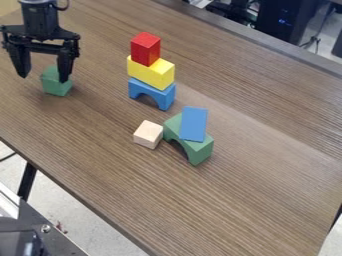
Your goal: Moved the green block on top of the red block
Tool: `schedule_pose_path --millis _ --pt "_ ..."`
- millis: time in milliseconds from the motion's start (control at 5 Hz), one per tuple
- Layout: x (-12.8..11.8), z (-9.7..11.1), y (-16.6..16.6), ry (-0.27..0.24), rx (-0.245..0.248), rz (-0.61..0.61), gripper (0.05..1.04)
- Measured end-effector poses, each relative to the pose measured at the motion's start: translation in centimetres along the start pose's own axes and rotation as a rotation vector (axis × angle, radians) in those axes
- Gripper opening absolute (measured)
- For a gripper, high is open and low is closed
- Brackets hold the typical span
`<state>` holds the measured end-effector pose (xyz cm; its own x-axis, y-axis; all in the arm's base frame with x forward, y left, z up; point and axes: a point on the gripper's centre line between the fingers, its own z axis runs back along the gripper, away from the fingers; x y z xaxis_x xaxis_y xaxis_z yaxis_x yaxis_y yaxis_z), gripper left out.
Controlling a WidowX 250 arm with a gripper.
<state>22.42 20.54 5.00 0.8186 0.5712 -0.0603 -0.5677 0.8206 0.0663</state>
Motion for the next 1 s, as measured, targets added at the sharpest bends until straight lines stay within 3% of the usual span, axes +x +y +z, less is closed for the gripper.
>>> schedule_pose_path --millis 200,400,600,800,1000 --pt "0.0 0.2 0.5 0.016 -0.041 0.02 0.695" --pt "-0.2 0.7 0.7 0.004 -0.04 0.042 0.468" --pt "-0.4 1.4 0.7 -0.031 -0.04 0.046 0.468" --pt "-0.4 1.5 0.6 -0.033 -0.045 0.036 0.468" --pt "-0.6 3.4 0.3 -0.078 -0.069 0.02 0.468"
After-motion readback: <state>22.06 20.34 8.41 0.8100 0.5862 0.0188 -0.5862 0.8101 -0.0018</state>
